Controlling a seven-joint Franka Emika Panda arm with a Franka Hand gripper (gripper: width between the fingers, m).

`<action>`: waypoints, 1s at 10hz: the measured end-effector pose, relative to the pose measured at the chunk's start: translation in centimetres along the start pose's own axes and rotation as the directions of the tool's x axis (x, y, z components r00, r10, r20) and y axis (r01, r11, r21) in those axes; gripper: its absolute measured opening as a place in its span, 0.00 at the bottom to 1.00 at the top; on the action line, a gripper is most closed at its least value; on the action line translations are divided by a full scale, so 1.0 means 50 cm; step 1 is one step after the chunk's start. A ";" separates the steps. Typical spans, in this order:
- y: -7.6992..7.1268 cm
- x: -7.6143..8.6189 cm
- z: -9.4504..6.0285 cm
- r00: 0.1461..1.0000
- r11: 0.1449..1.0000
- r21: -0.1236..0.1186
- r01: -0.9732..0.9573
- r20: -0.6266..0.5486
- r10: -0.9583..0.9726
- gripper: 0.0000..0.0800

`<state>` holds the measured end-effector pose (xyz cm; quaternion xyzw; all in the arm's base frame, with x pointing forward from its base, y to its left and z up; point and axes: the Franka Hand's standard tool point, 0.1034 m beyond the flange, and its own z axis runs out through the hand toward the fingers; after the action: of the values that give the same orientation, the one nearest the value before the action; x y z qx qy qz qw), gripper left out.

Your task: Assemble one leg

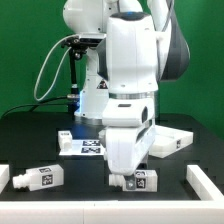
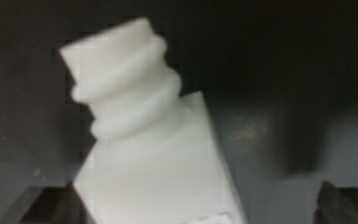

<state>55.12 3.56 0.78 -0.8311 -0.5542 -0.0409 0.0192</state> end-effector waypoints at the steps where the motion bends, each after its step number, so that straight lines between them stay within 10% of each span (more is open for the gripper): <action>1: 0.003 -0.004 0.004 1.000 1.000 0.001 -0.005 0.000 0.005 0.81; 7: 0.006 -0.018 -0.003 1.000 1.000 -0.003 -0.015 0.004 0.015 0.33; 10: -0.010 -0.184 -0.136 0.994 0.994 -0.054 -0.096 0.040 0.098 0.33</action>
Offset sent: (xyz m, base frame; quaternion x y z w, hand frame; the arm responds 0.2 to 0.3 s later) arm 0.0000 0.0000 0.0000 0.0000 0.0000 0.0000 1.0000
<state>50.82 -5.24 6.73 -0.8580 -0.5122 -0.0363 -0.0123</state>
